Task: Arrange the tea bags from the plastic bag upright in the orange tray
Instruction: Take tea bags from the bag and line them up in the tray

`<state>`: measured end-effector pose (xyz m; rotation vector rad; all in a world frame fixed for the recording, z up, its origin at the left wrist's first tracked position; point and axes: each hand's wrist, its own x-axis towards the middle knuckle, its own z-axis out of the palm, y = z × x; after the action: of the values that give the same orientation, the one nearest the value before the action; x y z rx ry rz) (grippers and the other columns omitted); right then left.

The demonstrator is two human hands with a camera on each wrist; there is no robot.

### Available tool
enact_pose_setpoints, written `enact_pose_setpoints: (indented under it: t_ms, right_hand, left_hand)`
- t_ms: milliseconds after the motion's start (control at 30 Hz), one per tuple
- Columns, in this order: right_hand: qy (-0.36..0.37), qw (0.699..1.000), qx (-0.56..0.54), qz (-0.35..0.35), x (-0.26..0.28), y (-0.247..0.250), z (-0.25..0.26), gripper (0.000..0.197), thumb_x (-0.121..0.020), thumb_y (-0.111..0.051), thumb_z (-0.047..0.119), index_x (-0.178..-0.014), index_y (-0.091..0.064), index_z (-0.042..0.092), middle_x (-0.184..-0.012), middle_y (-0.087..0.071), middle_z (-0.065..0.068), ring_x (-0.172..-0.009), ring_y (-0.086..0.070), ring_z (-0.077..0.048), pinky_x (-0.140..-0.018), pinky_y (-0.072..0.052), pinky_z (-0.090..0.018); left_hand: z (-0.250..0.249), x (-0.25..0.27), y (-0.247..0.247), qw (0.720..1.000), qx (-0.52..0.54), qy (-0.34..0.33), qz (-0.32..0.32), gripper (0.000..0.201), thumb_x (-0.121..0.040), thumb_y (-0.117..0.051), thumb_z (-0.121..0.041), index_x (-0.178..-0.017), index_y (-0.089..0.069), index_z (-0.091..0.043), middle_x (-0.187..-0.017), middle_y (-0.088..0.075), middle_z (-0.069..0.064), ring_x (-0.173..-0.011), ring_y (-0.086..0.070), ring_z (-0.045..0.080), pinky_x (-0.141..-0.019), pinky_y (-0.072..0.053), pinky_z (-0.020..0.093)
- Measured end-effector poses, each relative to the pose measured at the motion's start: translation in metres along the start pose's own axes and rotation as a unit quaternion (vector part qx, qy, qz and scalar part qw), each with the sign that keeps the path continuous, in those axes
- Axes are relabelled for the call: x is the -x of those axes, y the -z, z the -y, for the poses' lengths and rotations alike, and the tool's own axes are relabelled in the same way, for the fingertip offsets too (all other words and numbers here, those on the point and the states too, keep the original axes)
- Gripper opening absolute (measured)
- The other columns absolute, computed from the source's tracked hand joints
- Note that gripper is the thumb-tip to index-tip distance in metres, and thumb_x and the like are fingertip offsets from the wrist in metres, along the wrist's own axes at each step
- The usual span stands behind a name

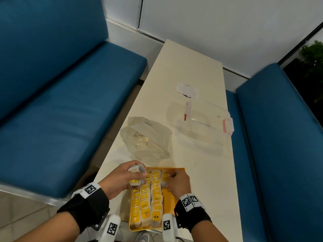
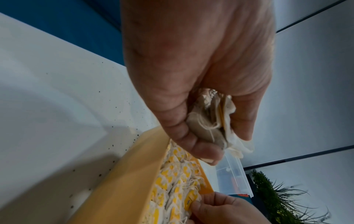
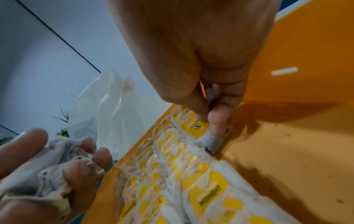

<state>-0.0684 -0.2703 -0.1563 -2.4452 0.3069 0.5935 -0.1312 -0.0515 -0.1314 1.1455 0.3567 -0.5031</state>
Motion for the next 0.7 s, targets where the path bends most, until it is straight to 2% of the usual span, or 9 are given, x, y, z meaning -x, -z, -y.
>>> enact_pose_setpoints:
  t_ms: [67,167,367,533,633,700]
  right_hand:
    - [-0.007,1.000,-0.007,-0.011,0.001,-0.001,0.000,0.017,-0.084,-0.054,0.006,-0.087,-0.062,0.021,-0.095,-0.069,-0.003,-0.089,-0.068,-0.023,-0.079,-0.056,-0.031]
    - [-0.008,0.999,-0.027,-0.019,-0.001,-0.004,-0.002,0.017,-0.085,-0.057,0.009,-0.083,-0.059,0.026,-0.095,-0.070,-0.001,-0.087,-0.068,-0.020,-0.080,-0.056,-0.031]
    - [-0.010,0.998,-0.053,-0.026,-0.008,-0.014,-0.013,0.014,-0.083,-0.056,0.017,-0.078,-0.059,0.030,-0.087,-0.072,0.000,-0.081,-0.070,-0.020,-0.080,-0.060,-0.039]
    - [-0.007,0.999,-0.041,-0.020,-0.001,-0.004,-0.005,0.005,-0.086,-0.057,0.018,-0.084,-0.060,0.022,-0.088,-0.071,-0.002,-0.079,-0.071,-0.021,-0.078,-0.060,-0.038]
    - [0.063,0.996,-0.021,-0.051,0.012,0.013,0.005,0.009,-0.090,-0.060,0.016,-0.095,-0.063,0.021,-0.093,-0.067,0.005,-0.087,-0.066,-0.015,-0.080,-0.055,-0.029]
    - [0.153,0.986,-0.055,-0.045,0.028,0.026,0.018,0.014,-0.089,-0.064,0.012,-0.092,-0.066,0.026,-0.089,-0.067,0.011,-0.084,-0.064,-0.007,-0.078,-0.052,-0.020]
  left_hand:
    - [0.000,0.000,0.000,1.000,0.001,0.002,0.000,0.029,-0.085,-0.080,-0.015,-0.106,-0.066,-0.001,-0.093,-0.068,0.013,-0.084,-0.069,0.024,-0.069,-0.055,0.035]
    - [0.001,-0.001,0.000,1.000,0.005,0.005,0.002,0.032,-0.084,-0.081,-0.015,-0.107,-0.065,0.001,-0.094,-0.068,0.012,-0.084,-0.068,0.024,-0.070,-0.054,0.035]
    - [-0.001,-0.003,-0.001,1.000,-0.003,0.014,0.004,0.032,-0.085,-0.080,-0.015,-0.108,-0.065,0.001,-0.096,-0.069,0.013,-0.088,-0.068,0.027,-0.073,-0.055,0.036]
    - [-0.007,-0.002,-0.004,1.000,0.015,0.025,0.006,0.023,-0.085,-0.079,-0.015,-0.104,-0.068,-0.006,-0.097,-0.070,0.014,-0.090,-0.069,0.027,-0.071,-0.056,0.035]
    - [-0.010,-0.002,-0.009,0.998,0.053,0.039,0.007,0.021,-0.088,-0.077,-0.020,-0.106,-0.070,-0.011,-0.103,-0.072,0.013,-0.091,-0.070,0.025,-0.071,-0.057,0.034]
    - [-0.014,-0.002,-0.014,0.996,0.079,0.044,0.007,0.027,-0.090,-0.073,-0.027,-0.111,-0.069,-0.010,-0.104,-0.072,0.013,-0.090,-0.070,0.024,-0.069,-0.058,0.032]
